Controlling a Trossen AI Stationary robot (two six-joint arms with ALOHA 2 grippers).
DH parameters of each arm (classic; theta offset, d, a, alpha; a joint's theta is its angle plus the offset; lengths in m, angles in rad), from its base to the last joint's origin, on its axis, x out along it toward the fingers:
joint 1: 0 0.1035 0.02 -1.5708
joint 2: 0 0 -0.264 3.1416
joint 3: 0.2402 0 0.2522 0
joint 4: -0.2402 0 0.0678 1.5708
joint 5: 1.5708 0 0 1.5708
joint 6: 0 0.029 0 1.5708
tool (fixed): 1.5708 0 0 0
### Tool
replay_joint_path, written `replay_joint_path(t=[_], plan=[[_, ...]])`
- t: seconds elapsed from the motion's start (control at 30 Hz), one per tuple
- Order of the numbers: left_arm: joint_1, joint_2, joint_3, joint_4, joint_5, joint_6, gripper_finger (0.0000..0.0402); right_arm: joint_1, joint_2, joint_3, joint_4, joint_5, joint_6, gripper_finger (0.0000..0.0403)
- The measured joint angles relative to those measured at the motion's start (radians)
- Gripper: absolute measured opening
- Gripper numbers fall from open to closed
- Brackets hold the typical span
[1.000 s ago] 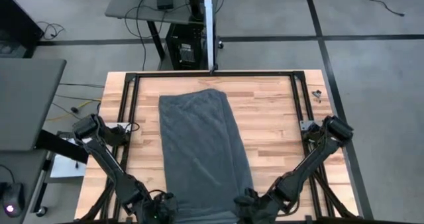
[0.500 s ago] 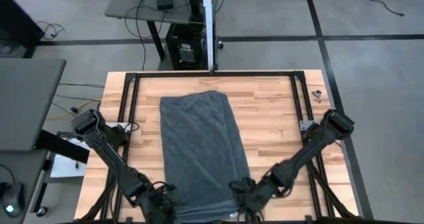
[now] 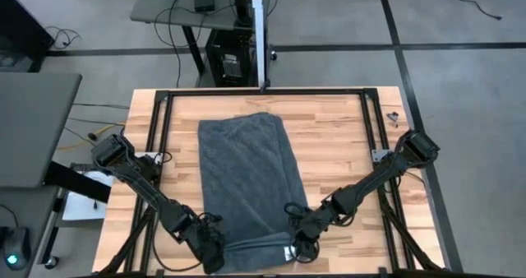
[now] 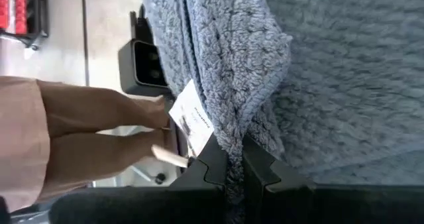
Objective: Roll towel
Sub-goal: Roll the black towel
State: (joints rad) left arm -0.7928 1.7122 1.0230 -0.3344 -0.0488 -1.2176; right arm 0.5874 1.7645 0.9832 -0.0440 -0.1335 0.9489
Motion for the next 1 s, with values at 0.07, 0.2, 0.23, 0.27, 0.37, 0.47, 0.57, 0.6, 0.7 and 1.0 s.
replay_joint_path(t=[0.07,0.2,0.23,0.27,0.37,0.47,0.57,0.6,0.7,1.0], plan=[[0.002,0.017,0.001,-0.007,0.002,-0.004,0.0,-0.003,0.011,-0.006,-0.002,-0.002,-0.007,0.0],[0.014,0.028,0.001,-0.044,-0.004,-0.016,0.0,-0.033,0.023,-0.006,-0.029,0.005,-0.039,0.0],[0.011,0.031,0.001,-0.048,-0.007,-0.02,0.0,-0.035,0.023,-0.006,-0.031,0.005,-0.047,0.0],[0.011,0.038,0.001,-0.047,-0.008,-0.027,0.0,-0.038,0.03,-0.005,-0.026,0.005,-0.057,0.0001],[0.03,0.032,0.0,-0.054,-0.007,-0.025,0.0,-0.066,0.029,-0.008,-0.04,-0.001,-0.066,0.001],[0.032,0.038,-0.001,-0.047,0.001,-0.016,0.0,-0.073,0.021,-0.007,-0.046,-0.012,-0.089,0.0026],[0.042,0.031,-0.003,-0.058,0.015,-0.004,0.0,-0.088,0.018,-0.011,-0.07,-0.021,-0.107,0.0038],[0.041,0.033,-0.002,-0.058,0.017,-0.002,0.0001,-0.086,0.017,-0.011,-0.07,-0.022,-0.109,0.004],[0.042,0.039,-0.002,-0.074,0.021,-0.007,0.001,-0.092,0.023,-0.008,-0.089,-0.016,-0.109,0.0043],[0.04,0.039,-0.002,-0.077,0.021,-0.009,0.0028,-0.079,0.022,-0.008,-0.135,-0.008,-0.112,0.0045]])
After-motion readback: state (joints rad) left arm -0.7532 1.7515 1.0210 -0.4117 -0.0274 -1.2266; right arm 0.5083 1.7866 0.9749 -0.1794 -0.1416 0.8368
